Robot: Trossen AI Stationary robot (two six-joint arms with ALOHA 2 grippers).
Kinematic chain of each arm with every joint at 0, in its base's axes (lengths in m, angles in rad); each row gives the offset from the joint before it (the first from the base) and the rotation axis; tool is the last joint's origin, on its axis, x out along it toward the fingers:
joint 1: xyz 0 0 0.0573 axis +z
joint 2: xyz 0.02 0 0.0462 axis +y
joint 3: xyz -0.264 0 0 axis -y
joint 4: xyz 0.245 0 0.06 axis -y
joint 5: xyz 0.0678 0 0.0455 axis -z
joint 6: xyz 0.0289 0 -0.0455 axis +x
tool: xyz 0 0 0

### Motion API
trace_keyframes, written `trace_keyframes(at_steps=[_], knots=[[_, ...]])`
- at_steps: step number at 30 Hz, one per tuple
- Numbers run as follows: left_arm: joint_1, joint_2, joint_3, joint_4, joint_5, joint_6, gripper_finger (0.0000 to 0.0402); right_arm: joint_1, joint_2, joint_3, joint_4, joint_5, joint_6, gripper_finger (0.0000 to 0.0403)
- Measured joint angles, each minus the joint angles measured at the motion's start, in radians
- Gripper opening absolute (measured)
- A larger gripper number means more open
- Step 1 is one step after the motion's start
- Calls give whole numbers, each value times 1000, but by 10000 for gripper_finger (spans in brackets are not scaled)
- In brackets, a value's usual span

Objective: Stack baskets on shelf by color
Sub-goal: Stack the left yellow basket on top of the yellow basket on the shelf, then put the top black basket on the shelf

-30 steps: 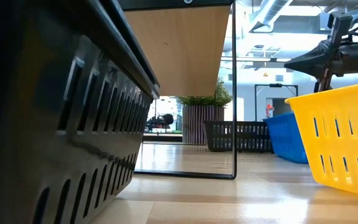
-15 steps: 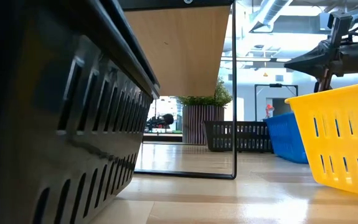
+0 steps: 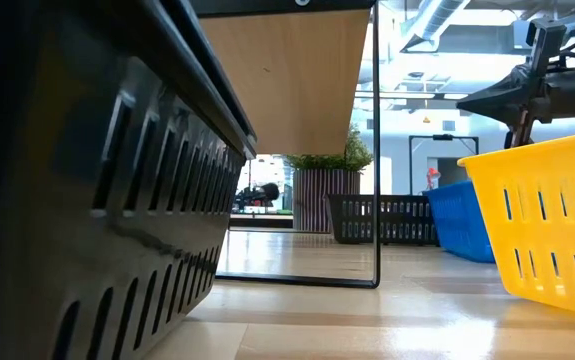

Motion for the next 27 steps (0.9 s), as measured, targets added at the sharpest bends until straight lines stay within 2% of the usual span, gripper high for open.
trace_keyframes(at_steps=[7, 18, 21, 27], knots=[[-3, 0, 0, 10, -16, 12, 19, 0, 0, 0, 0, 0, 0, 26], [-4, -1, 0, 6, -12, 16, 71, 0, 0, 0, 0, 0, 0, 26], [-4, -1, 0, 17, -44, 19, 84, 0, 0, 0, 0, 0, 0, 26], [-4, -9, 9, 81, -62, 2, 90, 0, 0, 0, 0, 0, 0, 26]])
